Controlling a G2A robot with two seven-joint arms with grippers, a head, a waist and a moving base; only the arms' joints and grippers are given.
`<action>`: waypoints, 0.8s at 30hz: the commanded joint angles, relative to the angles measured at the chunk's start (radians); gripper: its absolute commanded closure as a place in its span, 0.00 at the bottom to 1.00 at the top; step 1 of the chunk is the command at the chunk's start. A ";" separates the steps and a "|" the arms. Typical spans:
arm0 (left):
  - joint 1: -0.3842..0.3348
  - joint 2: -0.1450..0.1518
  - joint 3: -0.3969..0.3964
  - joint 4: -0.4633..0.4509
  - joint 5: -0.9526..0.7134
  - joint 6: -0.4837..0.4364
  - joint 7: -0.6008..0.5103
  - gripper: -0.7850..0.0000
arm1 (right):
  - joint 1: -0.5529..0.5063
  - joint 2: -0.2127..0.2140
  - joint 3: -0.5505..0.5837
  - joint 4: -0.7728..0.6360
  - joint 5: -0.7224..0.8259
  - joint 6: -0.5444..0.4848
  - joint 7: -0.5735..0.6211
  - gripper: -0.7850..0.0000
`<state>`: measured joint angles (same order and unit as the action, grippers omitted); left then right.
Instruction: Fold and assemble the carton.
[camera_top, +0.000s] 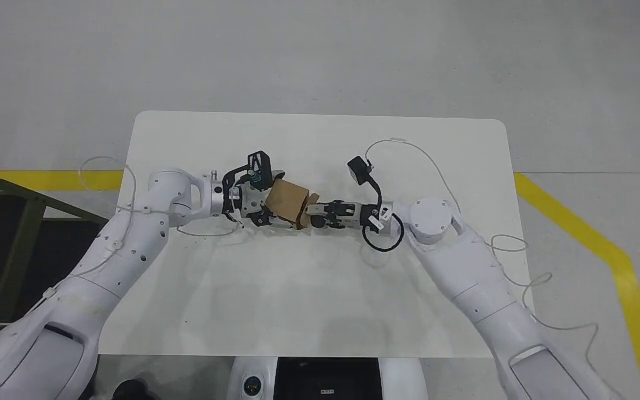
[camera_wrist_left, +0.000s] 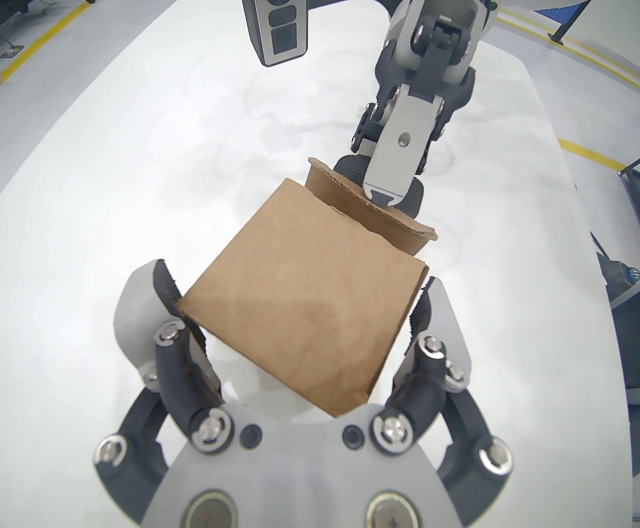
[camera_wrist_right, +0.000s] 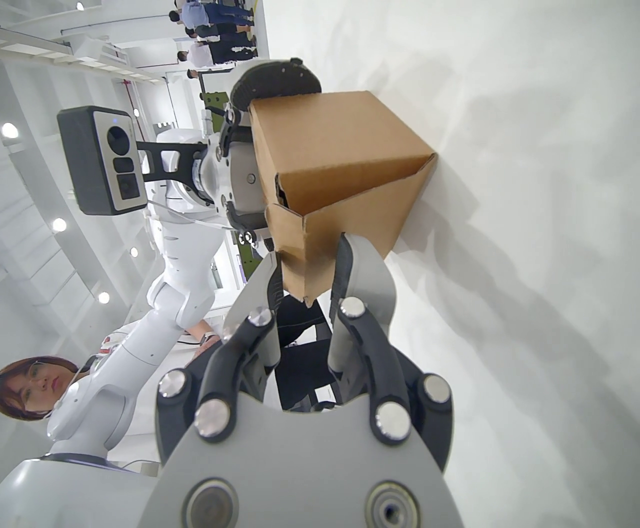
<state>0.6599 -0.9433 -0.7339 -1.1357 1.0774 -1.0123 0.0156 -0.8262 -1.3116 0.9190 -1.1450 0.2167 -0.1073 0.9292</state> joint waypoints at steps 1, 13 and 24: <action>-0.001 0.000 0.001 0.000 -0.001 0.000 0.000 0.00 | 0.006 -0.001 -0.003 0.000 -0.012 0.002 0.000 0.75; -0.004 0.001 0.005 0.002 -0.009 0.000 -0.003 0.00 | 0.046 -0.007 -0.024 0.009 -0.070 0.016 0.008 0.78; -0.006 0.002 0.006 0.001 -0.012 0.000 0.000 0.00 | 0.075 -0.017 -0.045 0.033 -0.098 0.026 0.005 0.82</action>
<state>0.6537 -0.9415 -0.7272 -1.1355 1.0669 -1.0123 0.0151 -0.7531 -1.3280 0.8745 -1.1142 0.1210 -0.0799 0.9334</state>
